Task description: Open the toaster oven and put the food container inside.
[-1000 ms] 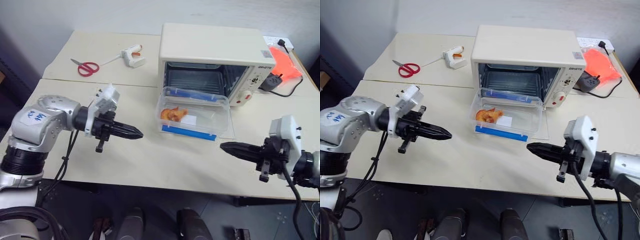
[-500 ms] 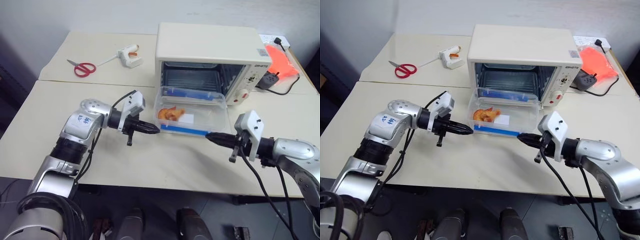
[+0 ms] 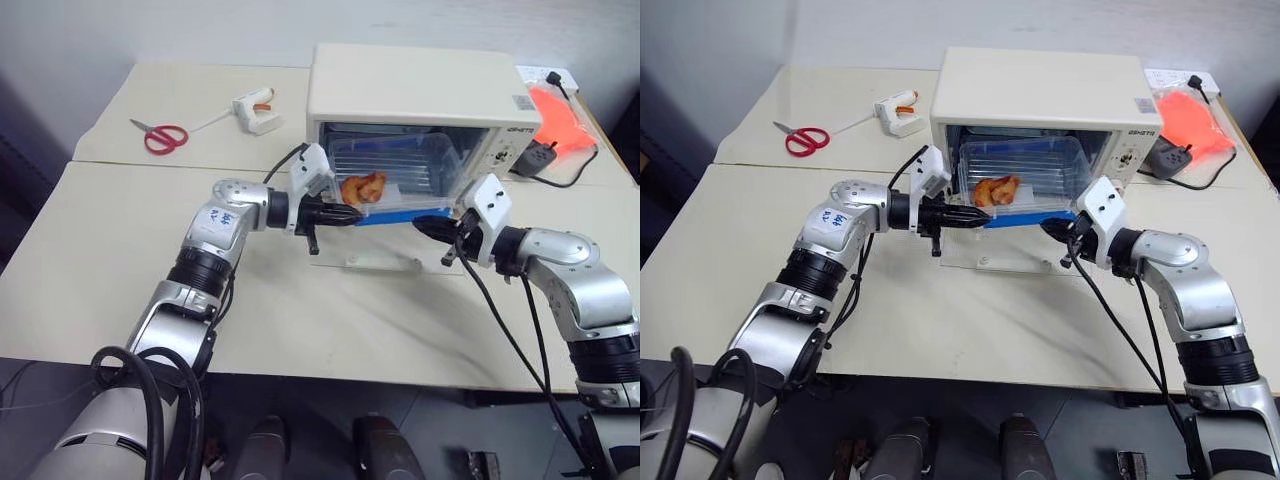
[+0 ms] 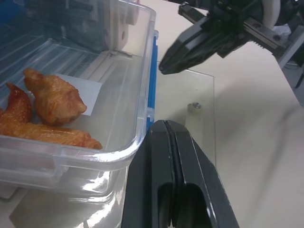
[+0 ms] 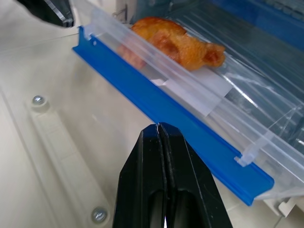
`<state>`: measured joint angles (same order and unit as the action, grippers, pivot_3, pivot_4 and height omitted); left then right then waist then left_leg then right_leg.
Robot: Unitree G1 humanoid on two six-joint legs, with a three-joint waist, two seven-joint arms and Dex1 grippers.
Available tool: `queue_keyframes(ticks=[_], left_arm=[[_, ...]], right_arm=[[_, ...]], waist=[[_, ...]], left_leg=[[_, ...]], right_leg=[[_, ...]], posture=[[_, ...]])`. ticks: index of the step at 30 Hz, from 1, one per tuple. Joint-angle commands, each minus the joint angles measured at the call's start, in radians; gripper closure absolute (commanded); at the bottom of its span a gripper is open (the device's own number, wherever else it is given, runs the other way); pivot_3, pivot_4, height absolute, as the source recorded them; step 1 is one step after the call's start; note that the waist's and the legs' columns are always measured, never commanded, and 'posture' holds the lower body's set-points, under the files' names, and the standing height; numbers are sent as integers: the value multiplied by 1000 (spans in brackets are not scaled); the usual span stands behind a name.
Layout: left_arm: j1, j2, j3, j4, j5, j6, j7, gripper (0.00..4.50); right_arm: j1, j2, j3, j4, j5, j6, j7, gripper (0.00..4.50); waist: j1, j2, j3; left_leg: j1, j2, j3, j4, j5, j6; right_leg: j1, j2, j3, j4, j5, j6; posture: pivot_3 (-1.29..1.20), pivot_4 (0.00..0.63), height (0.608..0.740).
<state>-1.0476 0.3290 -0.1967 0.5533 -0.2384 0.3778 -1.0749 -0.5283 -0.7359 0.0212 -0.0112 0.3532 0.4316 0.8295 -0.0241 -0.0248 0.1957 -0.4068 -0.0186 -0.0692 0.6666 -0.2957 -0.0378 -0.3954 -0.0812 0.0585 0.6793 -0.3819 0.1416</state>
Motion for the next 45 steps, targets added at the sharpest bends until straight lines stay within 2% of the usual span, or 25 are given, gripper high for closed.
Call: queue_keyframes(ticks=[1,8,12,17,19,22,25,27,32,37,39,40,45], left_arm=[[26,22,12,-106,-13,28,-31,4500],[66,29,19,-183,0,78,7,4500],[2,-26,33,-34,74,-16,173,4500],[-163,-114,101,261,145,-158,467,4500],[-209,-134,131,337,141,-196,522,4500],[-229,-149,151,361,135,-226,517,4500],[-175,-149,148,246,99,-178,414,4500],[-110,-129,133,105,66,-111,326,4500],[42,-20,148,-272,-52,125,183,4500],[114,113,203,-487,-166,308,128,4500],[138,161,224,-532,-191,349,127,4500],[149,184,239,-545,-209,376,126,4130],[216,275,270,-660,-314,444,51,2743]], right_arm=[[10,-27,-42,-13,-10,-28,25,4454],[-63,-2,-25,68,-57,-74,25,4454],[-150,79,21,171,-132,-152,-21,4454],[-283,181,2,360,-207,-245,-153,4454],[-297,188,1,385,-211,-259,-151,4454],[-281,180,8,360,-204,-266,-121,4454],[-246,163,-7,305,-183,-242,-91,4454],[-214,144,-22,252,-166,-215,-67,4454],[-101,53,-90,92,-117,-136,-21,4454],[58,-53,-197,-96,-35,-7,19,4454],[138,-83,-251,-187,21,64,31,4094],[186,-96,-277,-237,46,94,39,3902],[370,-126,-362,-419,115,198,34,2263]], waist=[[-5,0,0],[-6,0,0],[-6,0,0],[-5,0,0],[-5,0,0],[-6,0,0],[-7,0,0],[-7,0,0],[-10,0,0],[-4,0,0],[-4,0,0],[-4,0,0],[-2,0,0]], left_leg=[[0,0,0,0,0,0],[0,2,0,3,0,0],[1,3,0,3,0,0],[0,0,0,5,0,-1],[0,0,0,3,0,-1],[0,-1,1,1,1,-1],[0,-2,2,-1,1,-1],[0,-3,2,-1,0,0],[-1,-3,4,-1,0,0],[1,-3,4,2,1,1],[3,-3,3,2,1,1],[3,-3,3,2,1,2],[3,-3,2,1,0,2]], right_leg=[[0,0,0,0,0,0],[1,0,1,2,0,0],[1,0,1,2,0,0],[0,-1,0,3,0,0],[-1,-1,0,3,0,0],[-2,-3,-3,4,0,0],[-4,-7,-9,5,0,0],[-5,-13,-20,6,0,0],[-7,-16,-22,9,0,0],[-3,-16,-22,8,0,0],[-1,-15,-22,7,0,0],[0,-15,-22,6,0,0],[2,-15,-23,4,0,0]], posture=[[0,150,740],[0,150,740],[0,150,740],[0,150,740],[0,150,740],[0,150,740],[0,150,740],[0,150,740],[0,150,740],[0,150,740],[0,150,740],[0,150,740],[0,150,740]])
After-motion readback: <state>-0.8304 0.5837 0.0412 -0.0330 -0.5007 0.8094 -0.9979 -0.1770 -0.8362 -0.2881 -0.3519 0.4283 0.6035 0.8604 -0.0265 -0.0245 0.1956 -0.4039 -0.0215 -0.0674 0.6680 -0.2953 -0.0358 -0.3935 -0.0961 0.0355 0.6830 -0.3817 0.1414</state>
